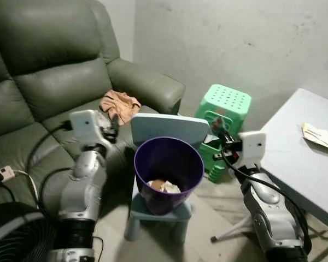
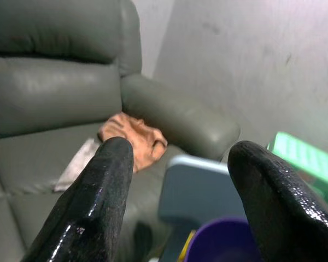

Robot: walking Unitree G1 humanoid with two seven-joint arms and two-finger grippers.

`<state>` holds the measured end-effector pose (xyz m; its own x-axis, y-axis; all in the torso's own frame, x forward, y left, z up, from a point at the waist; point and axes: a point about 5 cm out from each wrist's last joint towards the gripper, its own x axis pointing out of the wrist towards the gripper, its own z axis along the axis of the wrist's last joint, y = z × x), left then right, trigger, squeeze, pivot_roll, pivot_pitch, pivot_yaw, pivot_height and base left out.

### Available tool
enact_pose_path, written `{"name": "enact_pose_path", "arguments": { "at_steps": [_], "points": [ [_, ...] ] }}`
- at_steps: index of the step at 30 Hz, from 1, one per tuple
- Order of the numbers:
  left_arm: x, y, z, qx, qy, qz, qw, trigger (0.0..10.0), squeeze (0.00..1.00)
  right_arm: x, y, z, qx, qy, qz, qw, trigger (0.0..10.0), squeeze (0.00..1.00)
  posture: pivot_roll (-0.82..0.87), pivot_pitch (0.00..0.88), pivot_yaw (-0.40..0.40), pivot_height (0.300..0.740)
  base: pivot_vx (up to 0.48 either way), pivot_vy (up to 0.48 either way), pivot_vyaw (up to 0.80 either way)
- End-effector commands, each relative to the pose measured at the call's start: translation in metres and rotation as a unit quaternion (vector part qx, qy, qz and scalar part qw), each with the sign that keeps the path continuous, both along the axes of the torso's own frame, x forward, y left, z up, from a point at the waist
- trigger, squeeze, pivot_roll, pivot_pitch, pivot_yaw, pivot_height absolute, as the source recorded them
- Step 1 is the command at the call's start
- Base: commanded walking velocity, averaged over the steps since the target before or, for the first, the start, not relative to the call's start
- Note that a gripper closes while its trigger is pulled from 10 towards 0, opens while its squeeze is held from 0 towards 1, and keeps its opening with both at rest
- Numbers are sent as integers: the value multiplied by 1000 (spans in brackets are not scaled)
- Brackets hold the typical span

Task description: Picking trash to rubbish bin

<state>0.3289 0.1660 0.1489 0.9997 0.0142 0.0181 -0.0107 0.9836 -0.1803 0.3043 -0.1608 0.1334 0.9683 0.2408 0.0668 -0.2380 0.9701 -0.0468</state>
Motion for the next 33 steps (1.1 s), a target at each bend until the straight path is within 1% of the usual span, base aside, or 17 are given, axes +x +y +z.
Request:
{"name": "enact_pose_path", "arguments": {
  "at_steps": [1,2,3,4,6,8,15,17,18,19,22,23,24,25,30,32,33],
  "points": [
    [-2,-15,0,3,4,-40,999,10000,0,-2,-12,0,-15,4,-4,1000,10000,0,76,0,-115,740,0,0,0],
    [-5,-17,-2,12,5,-61,998,10000,0,-3,-17,-2,-24,12,6,1000,10000,0,77,0,-117,740,0,0,0],
    [-5,-17,-2,12,5,-61,998,10000,0,-3,-17,-2,-24,12,6,1000,10000,0,77,0,-117,740,0,0,0],
    [-7,-18,-2,19,4,-77,997,10000,0,-4,-20,-3,-33,17,14,999,10000,0,79,0,-118,740,0,0,0],
    [-9,-18,-3,31,6,-87,996,10000,0,-4,-24,-4,-41,23,25,999,10000,0,78,0,-120,740,0,0,0],
    [-11,-20,-3,30,7,-92,995,10000,0,-3,-28,-5,-52,27,30,998,10000,0,78,4,-121,740,0,0,0],
    [-18,-30,-4,38,9,-140,989,10000,0,-4,-32,-8,-71,41,74,994,10000,0,79,25,-124,740,0,0,0],
    [-25,-37,-5,39,13,-178,983,10000,0,-3,-33,-9,-79,44,99,991,10000,0,77,52,-129,740,0,0,0],
    [-25,-37,-5,39,13,-178,983,10000,0,-3,-33,-9,-79,44,99,991,10000,0,77,52,-129,740,0,0,0],
    [-30,-39,-5,40,13,-197,980,10000,0,-2,-33,-9,-76,44,109,990,10000,0,76,71,-132,740,0,0,0],
    [-37,-42,-5,40,15,-229,972,10000,0,2,-32,-9,-76,46,117,989,10000,0,79,88,-137,740,0,0,0],
    [-43,-43,-5,44,17,-252,967,10000,0,4,-29,-12,-73,51,130,988,10000,0,85,114,-141,740,0,0,0],
    [-43,-43,-5,44,17,-252,967,10000,0,4,-29,-12,-73,51,130,988,10000,0,85,114,-141,740,0,0,0],
    [-48,-44,-5,45,21,-269,962,10000,0,7,-25,-15,-79,55,143,985,10000,0,89,129,-143,740,0,0,0],
    [-63,-42,-3,47,32,-296,954,10000,0,19,-13,-20,-72,65,170,981,10000,0,101,197,-151,740,0,0,0],
    [-65,-41,-2,48,33,-295,954,10000,0,21,-11,-21,-73,66,172,980,10000,0,102,204,-152,740,0,0,0],
    [-68,-41,0,43,35,-299,953,10000,0,24,-8,-22,-71,69,181,978,10000,0,106,224,-153,740,0,0,0]
  ]
}}
